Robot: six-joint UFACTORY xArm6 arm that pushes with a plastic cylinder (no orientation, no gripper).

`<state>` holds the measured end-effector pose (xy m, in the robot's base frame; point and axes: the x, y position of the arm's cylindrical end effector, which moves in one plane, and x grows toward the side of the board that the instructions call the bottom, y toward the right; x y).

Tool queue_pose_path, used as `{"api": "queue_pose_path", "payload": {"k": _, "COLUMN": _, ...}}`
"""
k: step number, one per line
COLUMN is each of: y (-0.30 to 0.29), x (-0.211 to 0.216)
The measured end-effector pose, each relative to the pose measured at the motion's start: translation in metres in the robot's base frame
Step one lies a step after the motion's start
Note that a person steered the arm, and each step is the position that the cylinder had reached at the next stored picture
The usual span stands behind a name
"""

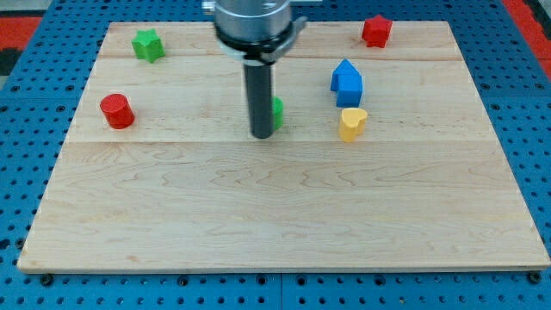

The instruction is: Move the blue cube towards center right of the board

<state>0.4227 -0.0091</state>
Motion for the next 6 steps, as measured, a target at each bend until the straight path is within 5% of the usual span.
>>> {"api": "queue_pose_path", "payload": {"k": 2, "y": 0.004, "x": -0.07}}
{"api": "queue_pose_path", "payload": {"k": 6, "y": 0.063, "x": -0.102}}
